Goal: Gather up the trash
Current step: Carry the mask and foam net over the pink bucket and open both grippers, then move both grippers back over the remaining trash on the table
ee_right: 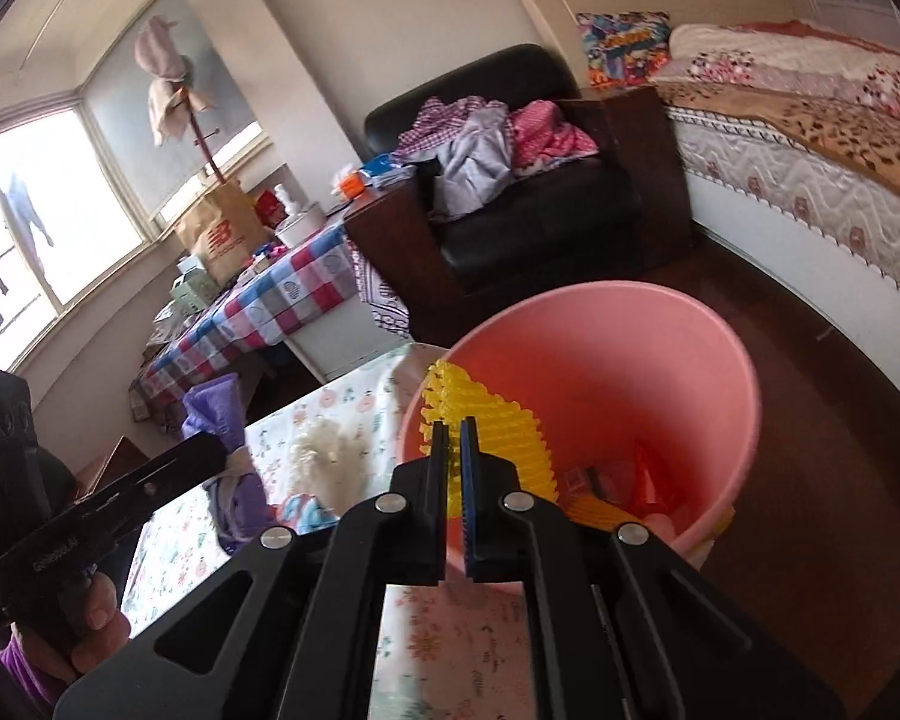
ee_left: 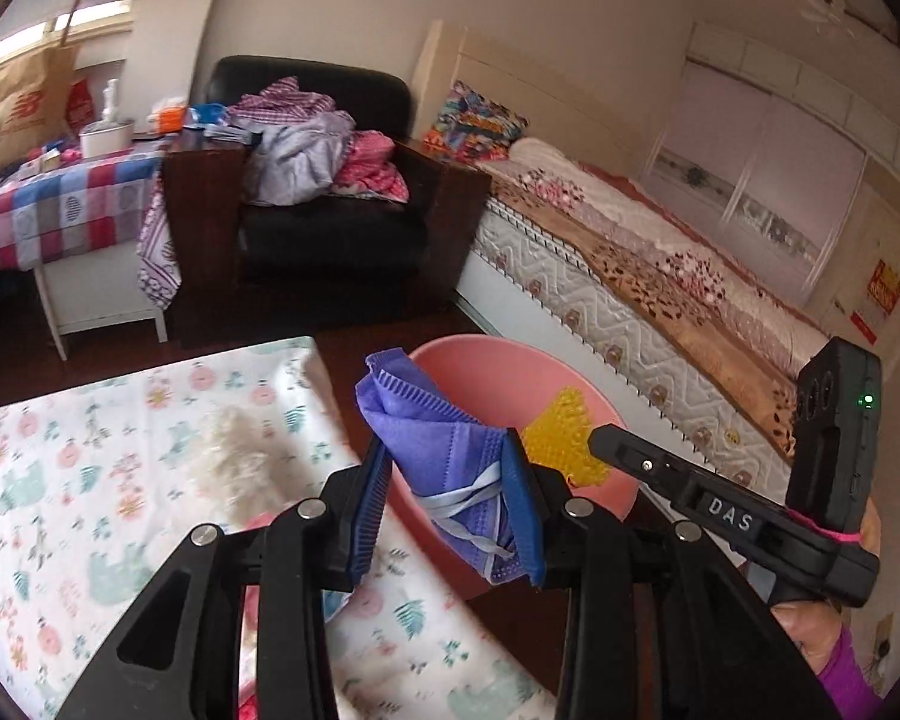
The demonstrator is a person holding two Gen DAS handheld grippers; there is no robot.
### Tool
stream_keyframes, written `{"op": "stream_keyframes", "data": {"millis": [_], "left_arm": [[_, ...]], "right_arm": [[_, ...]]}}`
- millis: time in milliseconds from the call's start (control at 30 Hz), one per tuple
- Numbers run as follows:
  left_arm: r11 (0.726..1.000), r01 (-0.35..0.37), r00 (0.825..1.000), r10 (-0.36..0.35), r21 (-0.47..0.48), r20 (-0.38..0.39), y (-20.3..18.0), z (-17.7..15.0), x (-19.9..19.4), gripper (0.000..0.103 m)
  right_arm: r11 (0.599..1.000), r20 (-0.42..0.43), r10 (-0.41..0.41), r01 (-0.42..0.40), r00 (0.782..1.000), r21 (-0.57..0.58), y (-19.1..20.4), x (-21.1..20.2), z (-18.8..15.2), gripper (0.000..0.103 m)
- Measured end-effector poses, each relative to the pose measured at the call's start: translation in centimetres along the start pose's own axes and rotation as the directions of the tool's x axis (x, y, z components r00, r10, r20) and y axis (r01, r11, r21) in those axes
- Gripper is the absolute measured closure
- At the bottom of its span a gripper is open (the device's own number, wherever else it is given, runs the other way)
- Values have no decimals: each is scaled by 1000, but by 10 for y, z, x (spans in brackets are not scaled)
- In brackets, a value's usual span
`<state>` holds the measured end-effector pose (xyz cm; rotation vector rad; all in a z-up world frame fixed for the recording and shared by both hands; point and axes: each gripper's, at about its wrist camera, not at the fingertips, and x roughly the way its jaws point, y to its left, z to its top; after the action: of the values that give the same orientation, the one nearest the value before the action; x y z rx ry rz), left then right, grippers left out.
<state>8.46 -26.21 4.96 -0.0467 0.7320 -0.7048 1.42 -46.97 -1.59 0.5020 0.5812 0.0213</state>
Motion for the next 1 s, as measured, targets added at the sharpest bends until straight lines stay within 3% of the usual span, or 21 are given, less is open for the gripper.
{"op": "stream_keyframes", "data": {"millis": [200,400,700,833,1000], "left_arm": [[999,28,997,-26,27,-70,-24,6,55,67],[999,39,995,-35,37,-98,-34,5,79,63],[999,51,993,-49,14,-104,-30,3,80,56],[998,58,994,-58,-2,-90,-26,4,70,55],[998,56,996,-58,-24,-64,-17,7,51,52]], "right_arm": [[998,-19,-47,47,999,45,-26,6,-4,99],[994,-45,-73,76,996,73,-43,12,-7,98],[992,-58,-93,97,994,79,-48,14,-9,96],[992,-50,-106,108,993,58,-45,12,-9,76],[993,-48,-107,109,993,35,-40,10,-8,75]]}}
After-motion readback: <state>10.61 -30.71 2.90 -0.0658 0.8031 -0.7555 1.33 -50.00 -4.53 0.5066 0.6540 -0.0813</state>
